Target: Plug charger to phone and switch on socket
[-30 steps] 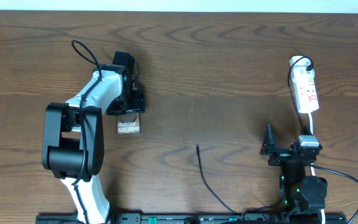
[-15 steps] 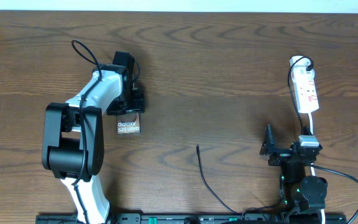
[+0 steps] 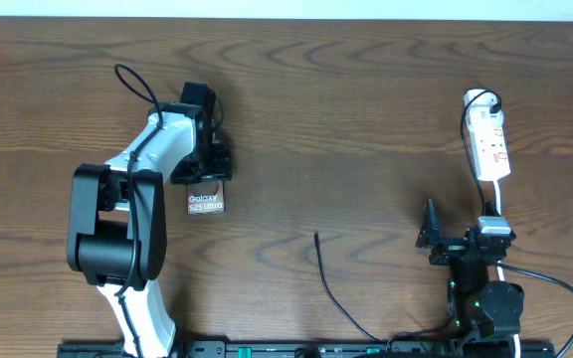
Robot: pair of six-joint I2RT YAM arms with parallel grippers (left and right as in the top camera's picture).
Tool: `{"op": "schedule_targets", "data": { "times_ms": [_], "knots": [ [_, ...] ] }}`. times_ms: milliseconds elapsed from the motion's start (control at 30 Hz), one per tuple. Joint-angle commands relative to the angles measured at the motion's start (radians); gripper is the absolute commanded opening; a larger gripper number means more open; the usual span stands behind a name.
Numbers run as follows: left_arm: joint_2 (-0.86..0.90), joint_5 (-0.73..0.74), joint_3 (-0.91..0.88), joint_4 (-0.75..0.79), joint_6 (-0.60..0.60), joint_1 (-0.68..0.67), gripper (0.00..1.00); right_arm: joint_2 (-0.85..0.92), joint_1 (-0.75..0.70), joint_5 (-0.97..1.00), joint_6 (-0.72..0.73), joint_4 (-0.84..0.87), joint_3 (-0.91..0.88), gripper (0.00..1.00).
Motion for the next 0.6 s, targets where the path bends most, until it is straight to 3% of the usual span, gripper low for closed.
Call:
{"op": "schedule_targets", "data": {
  "times_ms": [0, 100, 167, 567],
  "knots": [
    [0.003, 0.002, -0.022, 0.002, -0.009, -0.002, 0.3, -0.002, 0.006, -0.006, -0.012, -0.005, -0.001, 0.99],
    [0.003, 0.002, -0.022, 0.002, -0.01, -0.002, 0.13, -0.002, 0.006, -0.006, -0.012, -0.005, -0.001, 0.99],
    [0.003, 0.002, -0.022, 0.002, -0.01, -0.002, 0.08, -0.002, 0.006, -0.006, -0.012, -0.005, -0.001, 0.99],
    [0.003, 0.002, -0.022, 0.002, -0.01, -0.002, 0.07, -0.002, 0.006, -0.006, -0.012, -0.005, -0.001, 0.99]
  ]
}}
